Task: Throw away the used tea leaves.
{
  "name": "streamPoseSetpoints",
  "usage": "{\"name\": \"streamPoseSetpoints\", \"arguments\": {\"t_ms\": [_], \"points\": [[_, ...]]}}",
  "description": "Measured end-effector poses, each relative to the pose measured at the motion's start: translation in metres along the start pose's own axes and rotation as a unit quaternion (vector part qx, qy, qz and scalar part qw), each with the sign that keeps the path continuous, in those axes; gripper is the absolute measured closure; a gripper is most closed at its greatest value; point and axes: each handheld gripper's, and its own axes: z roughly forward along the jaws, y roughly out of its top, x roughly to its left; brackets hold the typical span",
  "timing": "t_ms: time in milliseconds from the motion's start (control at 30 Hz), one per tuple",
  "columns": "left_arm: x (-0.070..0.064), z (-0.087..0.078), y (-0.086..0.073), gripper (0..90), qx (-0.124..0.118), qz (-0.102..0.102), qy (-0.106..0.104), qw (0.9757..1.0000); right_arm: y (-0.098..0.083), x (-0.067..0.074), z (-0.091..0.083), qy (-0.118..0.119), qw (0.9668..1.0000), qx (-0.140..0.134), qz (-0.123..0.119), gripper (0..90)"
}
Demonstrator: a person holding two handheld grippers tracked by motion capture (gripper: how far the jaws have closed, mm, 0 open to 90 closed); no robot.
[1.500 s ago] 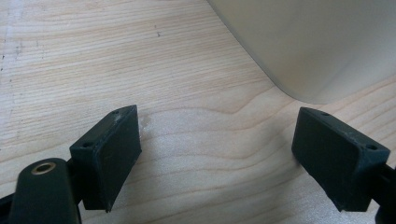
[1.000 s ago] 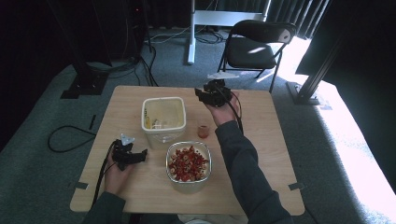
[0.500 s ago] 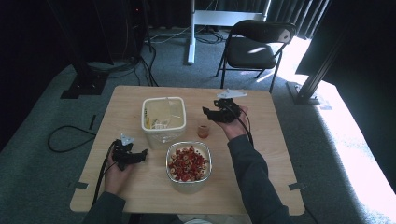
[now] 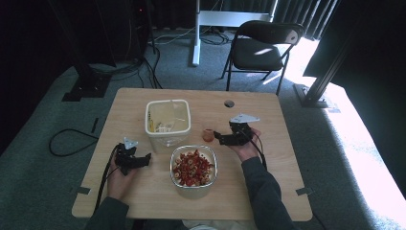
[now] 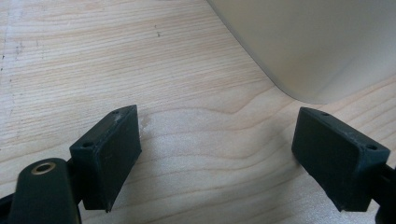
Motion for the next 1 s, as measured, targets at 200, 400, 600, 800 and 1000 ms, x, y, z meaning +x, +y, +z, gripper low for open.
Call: {"name": "streamPoseSetpoints", "arguments": {"t_ms": [200, 400, 600, 800, 1000], "points": [[0.0, 0.0, 0.0, 16.2, 0.0, 0.0, 0.0, 1.0, -0.006, 0.007, 0.018, 0.004, 0.9999, 0.01, -0.013, 14.3], [0.0, 0.0, 0.0, 16.2, 0.0, 0.0, 0.0, 1.0, -0.008, 0.009, 0.038, 0.006, 0.9997, 0.015, -0.019, 14.4], [0.0, 0.0, 0.0, 16.2, 0.0, 0.0, 0.0, 1.0, -0.008, 0.01, 0.056, 0.012, 0.9997, 0.012, -0.019, 15.9], [0.0, 0.0, 0.0, 16.2, 0.0, 0.0, 0.0, 1.0, -0.006, 0.009, 0.072, 0.008, 0.9998, 0.009, -0.017, 23.8], [0.0, 0.0, 0.0, 16.2, 0.0, 0.0, 0.0, 1.0, -0.008, 0.011, 0.073, 0.0, 0.9999, 0.0, -0.016, 31.3]]}}
